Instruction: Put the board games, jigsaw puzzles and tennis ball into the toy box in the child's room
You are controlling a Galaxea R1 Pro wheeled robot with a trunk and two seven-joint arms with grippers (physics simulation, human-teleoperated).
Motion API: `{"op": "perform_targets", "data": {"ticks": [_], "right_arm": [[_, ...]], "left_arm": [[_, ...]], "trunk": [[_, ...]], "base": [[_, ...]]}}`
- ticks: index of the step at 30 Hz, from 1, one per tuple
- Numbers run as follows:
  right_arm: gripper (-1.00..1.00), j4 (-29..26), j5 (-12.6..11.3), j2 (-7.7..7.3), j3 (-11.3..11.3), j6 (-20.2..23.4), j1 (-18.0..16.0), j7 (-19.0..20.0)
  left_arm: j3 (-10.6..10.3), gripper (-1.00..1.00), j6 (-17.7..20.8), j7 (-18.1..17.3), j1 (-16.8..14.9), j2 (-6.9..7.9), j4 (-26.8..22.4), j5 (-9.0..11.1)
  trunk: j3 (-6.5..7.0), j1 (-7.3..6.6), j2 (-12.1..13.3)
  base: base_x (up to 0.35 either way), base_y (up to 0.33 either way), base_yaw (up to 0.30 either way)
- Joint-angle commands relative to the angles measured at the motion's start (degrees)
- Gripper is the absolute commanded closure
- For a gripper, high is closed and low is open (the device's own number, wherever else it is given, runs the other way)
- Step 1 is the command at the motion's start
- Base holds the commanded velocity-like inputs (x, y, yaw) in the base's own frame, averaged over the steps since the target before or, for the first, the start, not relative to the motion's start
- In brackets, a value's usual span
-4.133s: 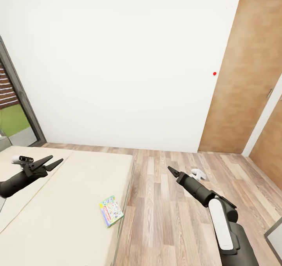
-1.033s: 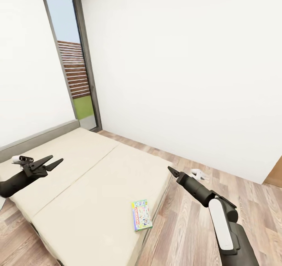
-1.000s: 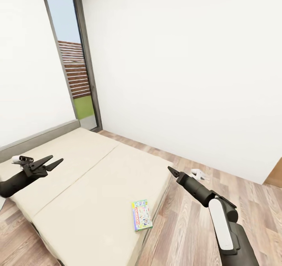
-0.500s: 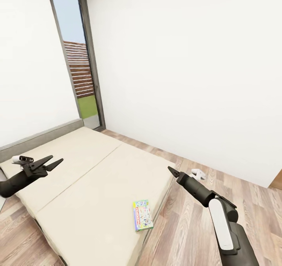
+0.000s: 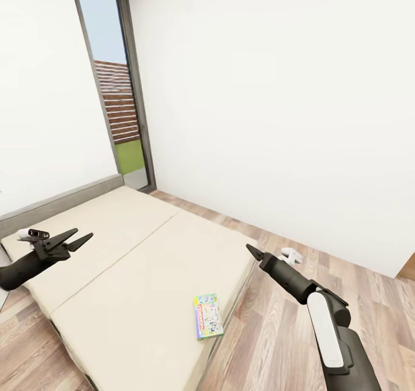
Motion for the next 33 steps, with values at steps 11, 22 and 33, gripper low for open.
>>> {"op": "perform_targets", "data": {"ticks": [11,22,33], "right_arm": [[-1.00,-0.04,-0.02,0.07,-0.26,0.40,-0.10,0.47],[-1.00,-0.04,-0.02,0.07,-0.27,0.41,-0.10,0.47],[-1.00,-0.04,-0.02,0.07,-0.23,0.40,-0.09,0.47]], "left_arm": [[0.00,-1.00,0.61,-0.23,-0.08,0.01,-0.14,-0.04],[0.00,-1.00,0.61,-0.23,-0.04,0.01,-0.16,-0.04],[0.00,-1.00,0.61,-0.23,-0.07,0.01,-0.16,-0.04]], "trunk": [[-0.13,0.04,-0.13],[-0.13,0.04,-0.13],[-0.13,0.04,-0.13]], "base": [[0.000,-0.145,0.021],[0.000,-0.240,0.000],[0.000,-0.224,0.000]]}}
